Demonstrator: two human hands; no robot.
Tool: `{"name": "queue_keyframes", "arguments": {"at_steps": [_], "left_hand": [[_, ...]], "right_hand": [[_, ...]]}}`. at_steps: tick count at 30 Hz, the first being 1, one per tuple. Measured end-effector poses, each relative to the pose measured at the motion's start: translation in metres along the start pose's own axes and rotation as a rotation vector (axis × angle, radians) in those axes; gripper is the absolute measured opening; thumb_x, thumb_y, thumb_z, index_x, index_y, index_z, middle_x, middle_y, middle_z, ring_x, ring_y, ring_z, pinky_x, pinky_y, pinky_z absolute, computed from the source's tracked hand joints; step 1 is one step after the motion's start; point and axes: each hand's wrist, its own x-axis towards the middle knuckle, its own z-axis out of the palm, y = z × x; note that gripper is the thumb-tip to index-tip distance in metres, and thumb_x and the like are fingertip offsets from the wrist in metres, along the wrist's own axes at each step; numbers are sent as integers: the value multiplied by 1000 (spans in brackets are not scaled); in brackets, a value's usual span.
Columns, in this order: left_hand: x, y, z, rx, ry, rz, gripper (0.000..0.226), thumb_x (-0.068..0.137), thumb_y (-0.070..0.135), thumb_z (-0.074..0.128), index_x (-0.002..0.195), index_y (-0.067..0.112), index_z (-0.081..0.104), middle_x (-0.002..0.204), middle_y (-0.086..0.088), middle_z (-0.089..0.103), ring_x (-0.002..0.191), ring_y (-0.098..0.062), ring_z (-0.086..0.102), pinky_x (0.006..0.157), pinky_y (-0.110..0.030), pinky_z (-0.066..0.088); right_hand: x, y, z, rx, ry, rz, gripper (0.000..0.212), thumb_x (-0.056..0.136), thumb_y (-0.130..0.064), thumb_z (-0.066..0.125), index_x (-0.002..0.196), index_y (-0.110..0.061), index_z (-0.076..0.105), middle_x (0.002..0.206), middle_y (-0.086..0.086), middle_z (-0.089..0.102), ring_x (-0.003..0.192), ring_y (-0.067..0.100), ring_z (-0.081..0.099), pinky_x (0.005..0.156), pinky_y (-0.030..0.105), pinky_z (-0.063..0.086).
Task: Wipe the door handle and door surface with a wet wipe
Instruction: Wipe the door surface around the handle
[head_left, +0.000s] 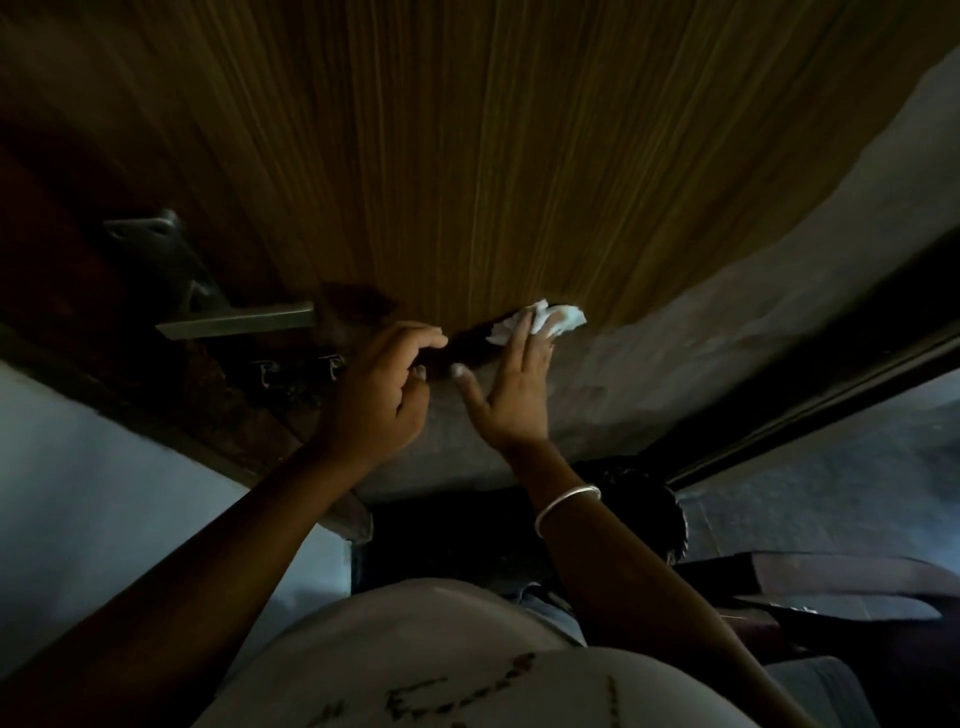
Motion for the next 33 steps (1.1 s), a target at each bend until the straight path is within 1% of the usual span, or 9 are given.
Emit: {"name": "queue_keyframes", "arguments": {"at_steps": [4, 8, 11, 15, 20, 23, 27, 31, 33], "left_hand": [[0, 0, -4, 25, 5, 16, 30, 80, -3, 48, 108, 0, 60, 111, -13, 62, 108, -15, 54, 92, -20, 46], [-2, 4, -3, 17, 23, -17, 30, 80, -4, 48, 107, -1, 60, 111, -13, 62, 107, -15, 54, 92, -16, 45], [-1, 9, -1, 11, 22, -16, 30, 80, -5, 48, 107, -1, 61, 111, -12, 62, 108, -11, 52, 94, -10, 41], [4, 16, -3, -7, 51, 6, 34, 77, -6, 47, 108, 1, 61, 110, -4, 58, 107, -5, 49, 94, -11, 40], [2, 21, -13, -34, 114, 27, 33, 79, -7, 48, 109, -1, 59, 111, 0, 54, 108, -3, 49, 93, -8, 41], [5, 26, -19, -88, 183, -40, 32, 80, -4, 47, 111, -2, 58, 112, -1, 54, 107, -12, 54, 93, -11, 43], [16, 34, -27, -189, 223, -128, 34, 81, -13, 49, 113, -1, 55, 113, -6, 54, 110, -21, 55, 93, -15, 45], [19, 40, -43, -266, 249, -165, 36, 83, -10, 51, 116, 3, 53, 118, -6, 55, 111, -16, 55, 92, -19, 45], [19, 44, -51, -323, 279, -188, 35, 84, -9, 52, 117, 5, 52, 118, -6, 56, 110, -15, 56, 90, -17, 46]], "right_hand": [[22, 27, -36, 70, 171, 174, 92, 87, -55, 45, 147, -5, -4, 155, 21, -7, 143, 34, -8, 116, 56, 8], [42, 32, -66, 180, 317, 288, 92, 87, -54, 45, 147, -6, -7, 156, 17, -10, 144, 34, -2, 110, 59, 23], [35, -3, -56, 163, 250, 142, 93, 85, -53, 49, 147, -5, 0, 156, 20, -2, 143, 38, -1, 111, 61, 19], [34, -45, -41, -13, 188, -213, 89, 85, -54, 50, 144, 3, 15, 153, 25, 13, 141, 44, 2, 115, 57, 9], [53, -47, -66, -91, 303, -182, 73, 90, -30, 56, 143, 6, 19, 152, 28, 11, 140, 47, -1, 116, 52, 2], [53, -65, -67, -119, 299, -208, 72, 88, -21, 58, 143, 4, 19, 152, 28, 13, 139, 50, 2, 113, 52, 8], [44, -93, -54, -270, 244, -440, 72, 85, -16, 66, 141, 5, 26, 149, 29, 22, 136, 51, 14, 109, 50, 19], [37, -107, -72, -15, 248, -414, 63, 85, -4, 62, 141, 0, 32, 150, 21, 27, 137, 41, 25, 102, 39, 39], [31, -116, -84, 165, 257, -396, 52, 85, -2, 60, 135, -3, 44, 145, 18, 38, 130, 29, 43, 99, 27, 44]]}}
